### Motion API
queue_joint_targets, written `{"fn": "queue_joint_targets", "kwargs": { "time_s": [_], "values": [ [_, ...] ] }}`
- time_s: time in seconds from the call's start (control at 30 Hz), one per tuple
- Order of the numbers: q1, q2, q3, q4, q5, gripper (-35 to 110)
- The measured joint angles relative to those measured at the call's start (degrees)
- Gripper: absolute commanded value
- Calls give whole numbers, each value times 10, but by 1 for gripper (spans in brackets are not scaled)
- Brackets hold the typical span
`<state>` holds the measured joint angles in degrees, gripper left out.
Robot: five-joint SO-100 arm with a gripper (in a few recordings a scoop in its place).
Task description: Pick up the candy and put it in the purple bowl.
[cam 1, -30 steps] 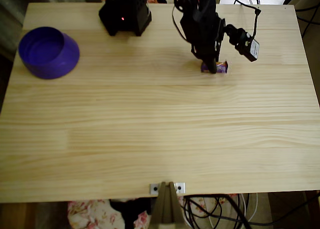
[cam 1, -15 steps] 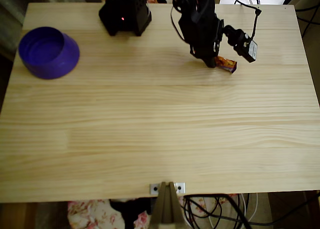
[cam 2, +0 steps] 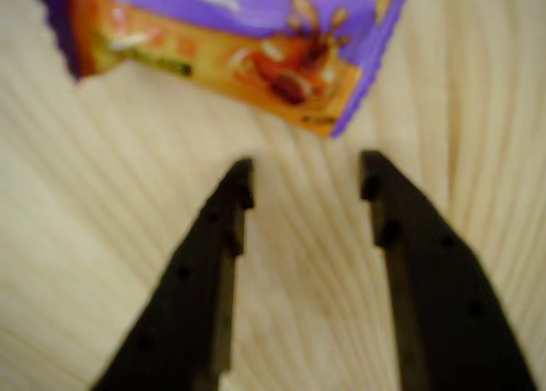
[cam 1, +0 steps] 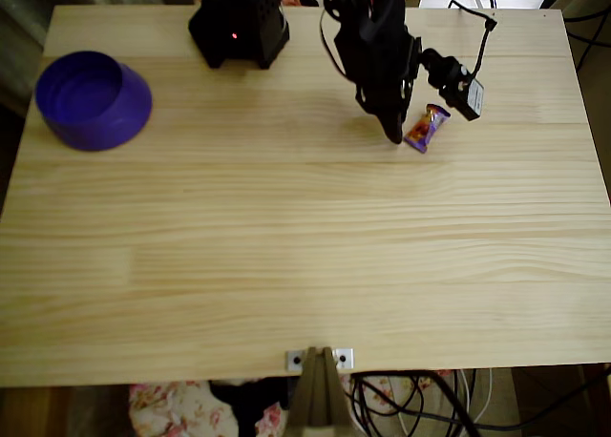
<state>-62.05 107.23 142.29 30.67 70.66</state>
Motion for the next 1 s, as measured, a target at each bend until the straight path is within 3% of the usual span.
{"fn": "queue_joint_targets", "kwargs": {
  "time_s": [0.07,0.17,0.57,0.77,0.87,1.0],
  "values": [
    [0,5,0,16,0,49],
    [-12,14,0,37,-10,47],
    [-19,20,-8,15,-184,6],
    [-20,-10,-70,12,-264,5],
    [-11,-10,-80,11,-287,15],
    [-11,-10,-90,30,-322,16]
  ]
}}
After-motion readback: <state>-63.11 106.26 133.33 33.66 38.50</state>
